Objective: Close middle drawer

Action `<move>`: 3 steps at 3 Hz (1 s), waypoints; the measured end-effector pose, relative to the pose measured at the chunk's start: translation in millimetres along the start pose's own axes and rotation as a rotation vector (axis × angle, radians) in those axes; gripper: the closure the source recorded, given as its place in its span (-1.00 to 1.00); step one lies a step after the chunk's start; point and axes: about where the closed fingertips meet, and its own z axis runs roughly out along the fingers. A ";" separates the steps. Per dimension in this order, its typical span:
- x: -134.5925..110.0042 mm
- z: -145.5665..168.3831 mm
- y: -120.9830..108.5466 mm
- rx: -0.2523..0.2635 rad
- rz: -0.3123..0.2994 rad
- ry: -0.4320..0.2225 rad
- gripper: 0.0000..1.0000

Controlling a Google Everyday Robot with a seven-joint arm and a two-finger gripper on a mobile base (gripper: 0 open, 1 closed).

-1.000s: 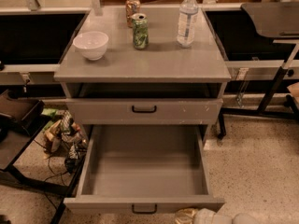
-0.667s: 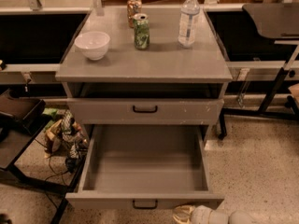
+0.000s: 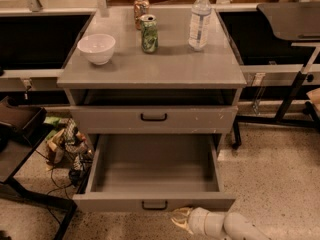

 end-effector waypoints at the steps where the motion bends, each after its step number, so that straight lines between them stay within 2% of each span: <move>1: 2.1 12.3 -17.5 0.021 -0.010 0.027 1.00; 2: 0.7 32.3 -50.7 0.038 -0.034 0.065 1.00; 3: 0.7 32.7 -50.9 0.039 -0.036 0.067 1.00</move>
Offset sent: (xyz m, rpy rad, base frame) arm 0.1430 0.0135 -0.0126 -0.1755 -0.0595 -0.0503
